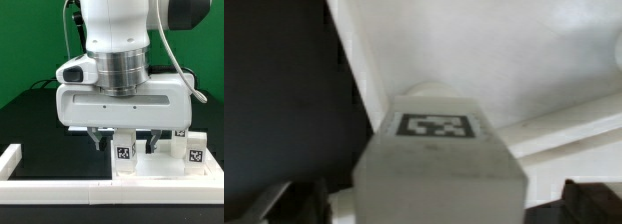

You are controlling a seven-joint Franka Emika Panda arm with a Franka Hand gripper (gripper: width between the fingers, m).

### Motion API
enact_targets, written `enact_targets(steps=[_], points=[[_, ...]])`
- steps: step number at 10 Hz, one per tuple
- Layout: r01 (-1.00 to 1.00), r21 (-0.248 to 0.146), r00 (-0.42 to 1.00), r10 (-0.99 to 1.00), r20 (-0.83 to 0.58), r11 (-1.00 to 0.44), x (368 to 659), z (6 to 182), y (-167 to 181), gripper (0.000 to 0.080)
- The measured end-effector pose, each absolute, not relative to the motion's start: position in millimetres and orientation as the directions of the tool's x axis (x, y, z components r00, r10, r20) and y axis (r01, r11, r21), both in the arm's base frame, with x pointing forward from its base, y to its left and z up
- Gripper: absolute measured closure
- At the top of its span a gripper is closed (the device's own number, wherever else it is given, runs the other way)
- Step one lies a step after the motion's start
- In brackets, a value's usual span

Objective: Assemble square table

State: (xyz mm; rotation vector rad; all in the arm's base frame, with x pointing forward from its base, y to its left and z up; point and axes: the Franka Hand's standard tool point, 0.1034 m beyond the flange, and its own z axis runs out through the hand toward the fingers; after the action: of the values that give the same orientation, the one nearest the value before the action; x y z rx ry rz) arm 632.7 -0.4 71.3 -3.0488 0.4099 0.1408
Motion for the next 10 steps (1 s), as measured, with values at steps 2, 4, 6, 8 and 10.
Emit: enact_targets(steps=[2, 4, 6, 8, 10], points=[[-0.401, -0.036, 0.912, -0.395, -0.105, -0.915, 632.7, 71.1, 0.5, 0.0429], [-0.532, -0.020, 0.843, -0.527, -0.110, -0.847, 632.7, 71.0, 0.7, 0.0511], [-0.643, -0.005, 0.761, -0.639, -0.111, -0.766, 632.7, 71.0, 0.5, 0.0511], [-0.753, 0.010, 0.654, -0.750, -0.105, -0.658, 632.6, 70.3, -0.4, 0.0511], [-0.912, -0.014, 0.410, -0.910, -0.069, -0.410, 629.9, 70.1, -2.6, 0.0511]])
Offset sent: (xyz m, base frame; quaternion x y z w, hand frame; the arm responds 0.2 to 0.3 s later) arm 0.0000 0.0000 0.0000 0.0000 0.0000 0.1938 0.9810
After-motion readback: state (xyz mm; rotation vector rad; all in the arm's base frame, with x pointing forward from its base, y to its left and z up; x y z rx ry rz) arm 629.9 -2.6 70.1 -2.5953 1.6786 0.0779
